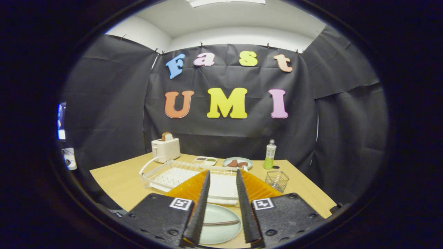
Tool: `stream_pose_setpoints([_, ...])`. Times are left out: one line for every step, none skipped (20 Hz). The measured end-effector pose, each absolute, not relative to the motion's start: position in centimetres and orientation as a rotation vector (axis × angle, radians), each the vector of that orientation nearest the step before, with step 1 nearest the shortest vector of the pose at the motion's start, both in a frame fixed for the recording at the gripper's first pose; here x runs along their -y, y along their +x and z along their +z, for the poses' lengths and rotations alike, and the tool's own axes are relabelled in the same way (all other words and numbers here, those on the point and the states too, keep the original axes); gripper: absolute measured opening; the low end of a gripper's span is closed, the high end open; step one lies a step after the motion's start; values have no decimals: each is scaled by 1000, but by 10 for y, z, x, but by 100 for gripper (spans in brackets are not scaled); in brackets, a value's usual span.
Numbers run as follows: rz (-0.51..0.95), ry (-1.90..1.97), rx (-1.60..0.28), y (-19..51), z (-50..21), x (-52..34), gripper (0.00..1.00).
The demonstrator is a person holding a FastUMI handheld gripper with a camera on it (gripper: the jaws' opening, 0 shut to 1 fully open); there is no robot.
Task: Take the plate from the dish rack, then take the spoon from the basket and place it into the plate.
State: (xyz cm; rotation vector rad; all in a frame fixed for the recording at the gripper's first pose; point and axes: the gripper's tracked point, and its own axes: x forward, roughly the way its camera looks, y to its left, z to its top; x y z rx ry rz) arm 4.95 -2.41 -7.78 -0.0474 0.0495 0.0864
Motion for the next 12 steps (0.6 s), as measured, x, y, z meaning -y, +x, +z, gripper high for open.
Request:
stream_pose_setpoints([105,-42,-44,44,-75,17,56])
stream_pose_setpoints([123,-43,-41,40,-72,11,71])
stream_pose_setpoints([127,-34,-36,35,-68,9,74])
stream_pose_setpoints([113,-30,-40,29,-66,11,89])
stream_pose_setpoints([107,-12,-40,19,-61,14,100])
stream_pose_setpoints([101,6,-44,13,-58,12,100])
stream_pose_setpoints([86,21,-52,2,-55,12,100])
stream_pose_setpoints([69,30,-59,-5,-51,16,100])
stream_pose_setpoints([58,39,-57,-12,-46,17,100])
stream_pose_setpoints([53,46,-59,-19,-42,17,100])
stream_pose_setpoints([46,54,-59,-26,-38,18,100])
stream_pose_setpoints([38,55,-63,-34,-35,19,100])
